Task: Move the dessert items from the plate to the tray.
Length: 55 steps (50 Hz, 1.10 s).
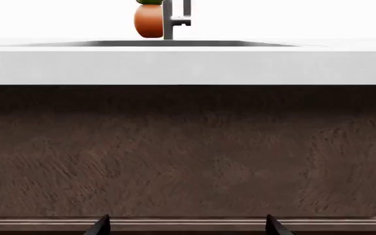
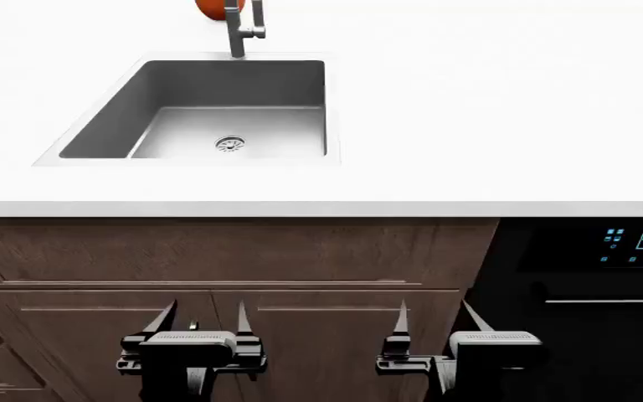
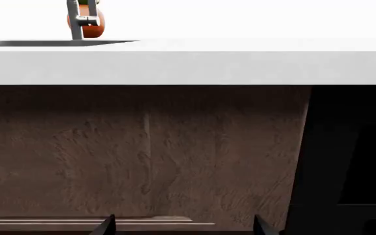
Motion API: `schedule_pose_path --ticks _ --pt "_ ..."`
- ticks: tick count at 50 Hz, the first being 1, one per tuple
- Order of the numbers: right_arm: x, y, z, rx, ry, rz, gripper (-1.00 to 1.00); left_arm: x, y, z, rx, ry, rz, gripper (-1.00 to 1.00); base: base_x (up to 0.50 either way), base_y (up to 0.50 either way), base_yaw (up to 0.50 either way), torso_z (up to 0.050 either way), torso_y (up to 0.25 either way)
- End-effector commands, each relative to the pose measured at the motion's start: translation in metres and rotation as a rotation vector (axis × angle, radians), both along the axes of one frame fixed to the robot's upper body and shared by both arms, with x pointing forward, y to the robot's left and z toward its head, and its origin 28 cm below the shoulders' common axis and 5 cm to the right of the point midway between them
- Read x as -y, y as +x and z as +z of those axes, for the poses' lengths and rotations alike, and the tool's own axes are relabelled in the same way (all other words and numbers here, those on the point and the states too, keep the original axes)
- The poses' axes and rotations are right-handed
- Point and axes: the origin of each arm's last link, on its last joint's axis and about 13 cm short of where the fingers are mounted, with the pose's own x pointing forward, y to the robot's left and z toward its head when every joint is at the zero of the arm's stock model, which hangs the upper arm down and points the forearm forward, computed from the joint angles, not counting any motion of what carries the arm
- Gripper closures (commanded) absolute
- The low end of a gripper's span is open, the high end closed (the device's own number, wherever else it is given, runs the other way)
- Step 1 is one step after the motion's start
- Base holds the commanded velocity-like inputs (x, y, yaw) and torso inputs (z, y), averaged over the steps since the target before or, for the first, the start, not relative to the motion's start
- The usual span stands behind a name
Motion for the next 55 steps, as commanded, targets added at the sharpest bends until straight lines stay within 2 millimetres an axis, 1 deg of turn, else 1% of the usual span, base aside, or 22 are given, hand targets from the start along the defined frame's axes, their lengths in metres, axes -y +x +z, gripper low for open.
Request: schedule_pose_path --ticks 1,4,8,12,15,22,26,32,37,39,44,48,55 --pt "0.0 -0.001 0.003 0.011 0.025 -0.005 -1.0 0.001 0.0 0.003 0.011 0.012 -0.005 -1.0 0.0 0.0 0.0 0.0 0.0" --pt "-0.001 -0.005 0.023 0.075 0.048 -0.02 -1.0 0.001 -0.007 0.016 0.044 0.026 -0.015 -1.0 0.0 0.0 0.0 0.0 0.0" --pt "0.0 -0.014 0.036 0.131 0.039 -0.029 -1.0 0.0 -0.01 0.028 0.076 0.033 -0.013 -1.0 0.0 0.12 0.0 0.0 0.0" --pt "0.003 -0.016 0.055 0.239 -0.016 -0.051 -1.0 -0.002 -0.009 0.03 0.078 0.045 -0.001 -1.0 0.0 0.5 0.0 0.0 0.0" --pt "0.001 -0.017 0.064 0.3 -0.063 -0.037 -1.0 -0.003 -0.009 0.033 0.079 0.038 0.014 -1.0 0.0 0.5 0.0 0.0 0.0" --pt "-0.003 -0.026 0.088 0.406 -0.076 0.002 -1.0 -0.005 -0.016 0.065 0.206 0.031 0.034 -1.0 0.0 0.5 0.0 0.0 0.0" --pt "-0.004 -0.029 0.094 0.431 -0.061 0.015 -1.0 -0.002 -0.021 0.077 0.237 0.057 0.021 -1.0 -0.21 0.5 0.0 0.0 0.0" --pt "-0.003 -0.03 0.102 0.45 -0.039 0.008 -1.0 0.0 -0.026 0.091 0.278 0.074 0.011 -1.0 -0.45 0.37 0.0 0.0 0.0" --pt "-0.002 -0.03 0.106 0.458 -0.016 0.005 -1.0 0.001 -0.028 0.097 0.306 0.084 0.009 -1.0 -0.46 0.35 0.0 0.0 0.0" --pt "-0.001 -0.031 0.107 0.459 0.011 0.005 -1.0 0.001 -0.029 0.098 0.324 0.094 0.007 -1.0 -0.33 -0.4 0.0 0.0 0.0" --pt "0.0 -0.031 0.108 0.461 0.007 0.008 -1.0 0.001 -0.029 0.101 0.366 0.102 0.01 -1.0 -0.2 -0.5 0.0 0.0 0.0" --pt "0.001 -0.033 0.113 0.474 0.015 0.009 -1.0 0.0 -0.029 0.102 0.372 0.076 0.017 -1.0 -0.18 -0.5 0.0 0.0 0.0" --pt "0.004 -0.032 0.114 0.456 0.058 0.022 -1.0 0.0 -0.028 0.095 0.346 0.092 -0.01 -1.0 -0.17 -0.5 0.0 0.0 0.0"
